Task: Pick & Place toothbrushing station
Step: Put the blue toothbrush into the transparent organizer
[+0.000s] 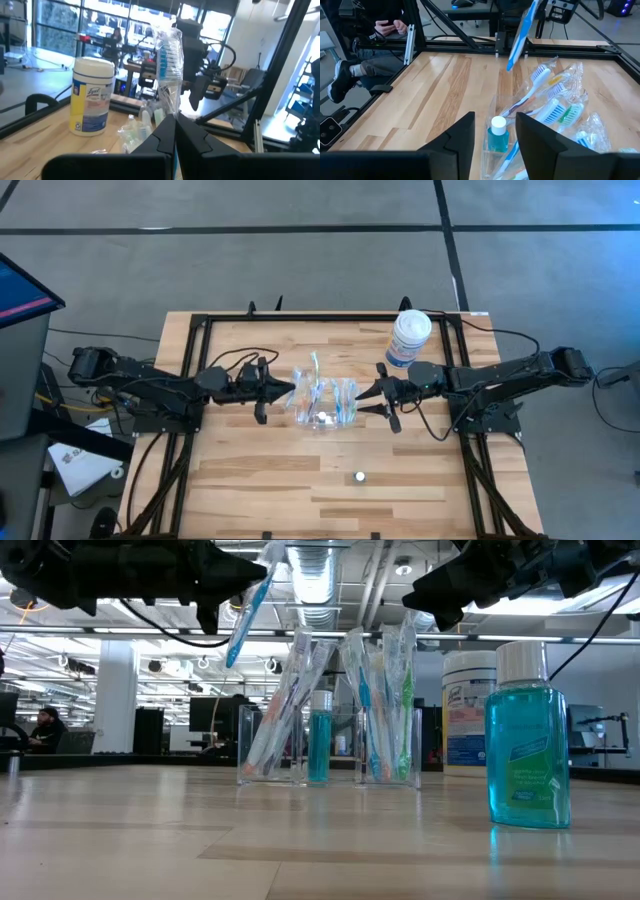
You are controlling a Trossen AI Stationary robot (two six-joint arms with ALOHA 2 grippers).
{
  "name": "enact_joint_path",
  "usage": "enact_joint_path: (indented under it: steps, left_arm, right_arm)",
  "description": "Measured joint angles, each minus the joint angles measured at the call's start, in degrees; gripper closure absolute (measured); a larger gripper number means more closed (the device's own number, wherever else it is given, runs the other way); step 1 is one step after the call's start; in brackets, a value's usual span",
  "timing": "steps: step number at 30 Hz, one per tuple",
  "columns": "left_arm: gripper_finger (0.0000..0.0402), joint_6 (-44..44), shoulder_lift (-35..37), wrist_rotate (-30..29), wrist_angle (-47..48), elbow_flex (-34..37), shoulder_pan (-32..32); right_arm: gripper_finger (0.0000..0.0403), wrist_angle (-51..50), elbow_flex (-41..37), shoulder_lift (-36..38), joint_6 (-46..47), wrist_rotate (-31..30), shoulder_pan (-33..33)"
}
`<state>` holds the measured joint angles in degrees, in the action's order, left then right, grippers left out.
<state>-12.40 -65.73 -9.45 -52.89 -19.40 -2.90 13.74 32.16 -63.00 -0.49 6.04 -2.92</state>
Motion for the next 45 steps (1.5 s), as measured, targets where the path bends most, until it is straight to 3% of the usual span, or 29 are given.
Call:
enact_joint_path:
  steps: [9,23,45]
  left_arm:
    - [0.0401,0.06,-1.97,-1.7,-5.34,1.42,-2.1]
    - [0.0401,0.06,-20.56,-1.68,-27.32,1.42,-2.31]
    - [0.0401,0.35,-32.92,-1.66,-37.01,1.02,-3.17]
  right_arm:
    - [0.0271,0.02,0.0,0.0,0.02,-0.02,0.0]
    - [0.0268,0.02,-0.02,0.0,0.07,-0.01,0.0]
    - [0.0269,0.02,-0.02,0.01,0.06,0.0,0.0]
